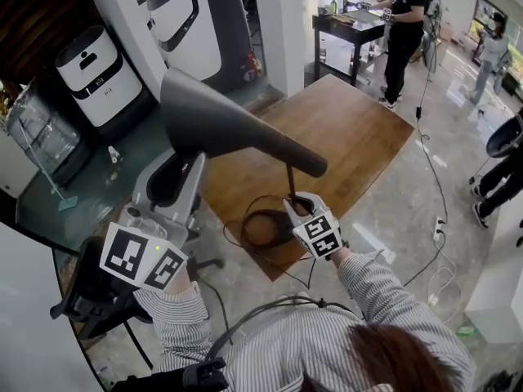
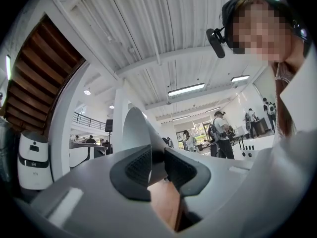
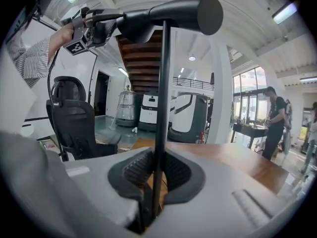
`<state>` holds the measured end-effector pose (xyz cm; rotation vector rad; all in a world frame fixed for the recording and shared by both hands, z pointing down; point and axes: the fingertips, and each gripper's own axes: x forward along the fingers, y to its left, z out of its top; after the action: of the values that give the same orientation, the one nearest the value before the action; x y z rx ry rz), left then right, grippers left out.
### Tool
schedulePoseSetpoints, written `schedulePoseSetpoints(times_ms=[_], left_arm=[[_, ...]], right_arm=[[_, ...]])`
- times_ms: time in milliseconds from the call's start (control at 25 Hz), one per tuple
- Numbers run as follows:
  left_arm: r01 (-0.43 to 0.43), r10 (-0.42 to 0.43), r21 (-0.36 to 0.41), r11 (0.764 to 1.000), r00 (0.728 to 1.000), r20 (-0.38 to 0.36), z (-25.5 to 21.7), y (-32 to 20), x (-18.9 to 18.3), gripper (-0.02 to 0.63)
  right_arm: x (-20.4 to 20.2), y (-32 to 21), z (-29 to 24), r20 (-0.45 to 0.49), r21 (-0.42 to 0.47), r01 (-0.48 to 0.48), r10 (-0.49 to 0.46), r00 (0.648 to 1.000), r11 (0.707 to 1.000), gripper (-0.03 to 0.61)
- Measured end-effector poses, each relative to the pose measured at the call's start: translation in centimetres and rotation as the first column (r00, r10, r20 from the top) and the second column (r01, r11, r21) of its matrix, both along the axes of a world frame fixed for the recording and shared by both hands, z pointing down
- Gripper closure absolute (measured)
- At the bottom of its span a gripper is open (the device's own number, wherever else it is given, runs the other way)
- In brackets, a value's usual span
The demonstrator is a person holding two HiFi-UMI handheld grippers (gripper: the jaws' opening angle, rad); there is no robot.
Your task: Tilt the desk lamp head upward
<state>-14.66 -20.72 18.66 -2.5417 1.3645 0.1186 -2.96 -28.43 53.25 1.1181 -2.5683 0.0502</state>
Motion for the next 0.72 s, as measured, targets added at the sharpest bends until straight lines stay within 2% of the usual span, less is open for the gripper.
schedulePoseSetpoints(times_ms=[480,720], left_arm=[[-0.027,0.027,0.024,0.999,1.000,0.002,-1.3,0.4,0.4,0.540],[0.007,-0.007,0.076,0.997,1.000,-0.005,-1.6,0.2,0.2,0.528]], right_arm=[[-0.4,0.3,-0.1,0.002,0.006,-0.044,0.044,0.999,0.999,0.532],[-0.4,0.1,0.0,-0.003,0.019,-0.025,0.025,1.000,1.000,0.532]])
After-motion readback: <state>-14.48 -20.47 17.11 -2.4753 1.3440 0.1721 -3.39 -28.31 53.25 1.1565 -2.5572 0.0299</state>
